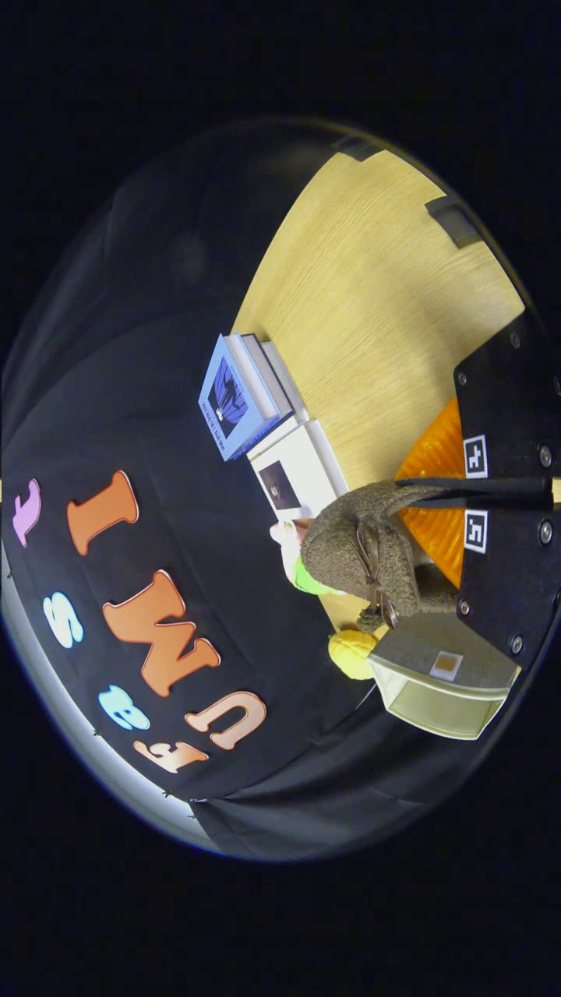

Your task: Open the storage box then place both shoes into the box .Put the left shoe in first, then the right shoe, with the right side of both shoes facing outward in a uniform manner.

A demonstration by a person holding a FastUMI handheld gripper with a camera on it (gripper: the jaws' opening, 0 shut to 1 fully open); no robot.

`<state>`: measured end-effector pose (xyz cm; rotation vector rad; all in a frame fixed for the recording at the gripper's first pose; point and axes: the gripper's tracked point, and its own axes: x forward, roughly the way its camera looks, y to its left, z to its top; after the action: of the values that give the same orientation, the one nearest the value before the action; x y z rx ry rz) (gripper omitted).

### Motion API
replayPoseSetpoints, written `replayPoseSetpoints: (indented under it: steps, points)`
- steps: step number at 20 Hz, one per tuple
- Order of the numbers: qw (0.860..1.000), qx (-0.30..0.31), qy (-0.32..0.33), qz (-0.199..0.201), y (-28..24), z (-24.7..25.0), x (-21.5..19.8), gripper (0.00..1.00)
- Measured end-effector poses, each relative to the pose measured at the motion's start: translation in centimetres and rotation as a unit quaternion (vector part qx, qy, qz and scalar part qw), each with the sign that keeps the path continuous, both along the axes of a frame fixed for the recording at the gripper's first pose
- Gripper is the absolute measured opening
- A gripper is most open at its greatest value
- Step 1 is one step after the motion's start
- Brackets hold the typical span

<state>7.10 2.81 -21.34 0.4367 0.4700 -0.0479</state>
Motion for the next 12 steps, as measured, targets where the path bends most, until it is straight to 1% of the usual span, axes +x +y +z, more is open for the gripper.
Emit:
replayPoseSetpoints:
  steps: [3, 6, 12]
  points:
    - [1.000, 0.015, -0.024, 0.009, 3.5, 2.5, 0.0, 0.01]
    - [0.999, 0.017, -0.037, 0.016, 6.5, 4.4, 0.0, 0.01]
    - [0.998, 0.026, -0.048, 0.038, 12.5, 6.5, -0.5, 0.01]
